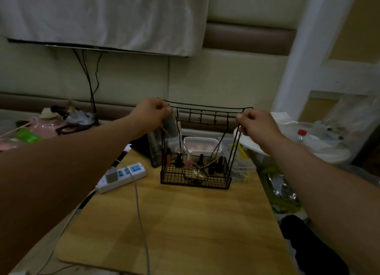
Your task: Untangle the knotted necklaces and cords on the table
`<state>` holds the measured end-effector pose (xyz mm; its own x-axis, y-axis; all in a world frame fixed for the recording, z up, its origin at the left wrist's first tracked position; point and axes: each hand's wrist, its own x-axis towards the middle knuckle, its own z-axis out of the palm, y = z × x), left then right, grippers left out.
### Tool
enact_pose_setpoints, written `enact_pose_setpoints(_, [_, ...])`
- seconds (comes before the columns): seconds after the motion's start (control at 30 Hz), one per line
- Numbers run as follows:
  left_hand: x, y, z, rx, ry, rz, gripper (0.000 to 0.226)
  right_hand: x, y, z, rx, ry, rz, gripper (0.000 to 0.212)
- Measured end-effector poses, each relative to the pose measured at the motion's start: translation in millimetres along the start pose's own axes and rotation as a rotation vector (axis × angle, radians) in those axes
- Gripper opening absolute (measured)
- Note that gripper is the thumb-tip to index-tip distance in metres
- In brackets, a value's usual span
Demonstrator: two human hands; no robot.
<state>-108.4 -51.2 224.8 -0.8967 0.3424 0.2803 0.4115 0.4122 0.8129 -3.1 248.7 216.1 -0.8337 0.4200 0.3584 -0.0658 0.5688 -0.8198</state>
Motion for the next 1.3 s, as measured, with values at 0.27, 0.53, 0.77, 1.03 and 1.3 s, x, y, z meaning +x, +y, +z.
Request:
enact_pose_setpoints(0.27, [9,-24,11,0.336,0.185,0.127,0.011,0,9,20,-0.295,0.124,-0.084,0.027])
enact_pose_setpoints(0.53, [5,-40,28,0.530,0.222,0.166,0.017,-1,39,39,-0.281,0.121,-0.019,0.025])
enact_pose_setpoints(0.77, [1,-55,39,0.464,0.157,0.107,0.019,-6,52,43,-0.225,0.087,0.006,0.023])
enact_pose_setpoints(1.03, [4,-61,52,0.383,0.142,0.131,0.013,-8,59,46,-0.211,0.066,0.040,0.021])
enact_pose_setpoints(1.3, [-2,-66,61,0.360,0.112,0.123,0.013,-18,61,54,-0.182,0.015,0.030,0.023])
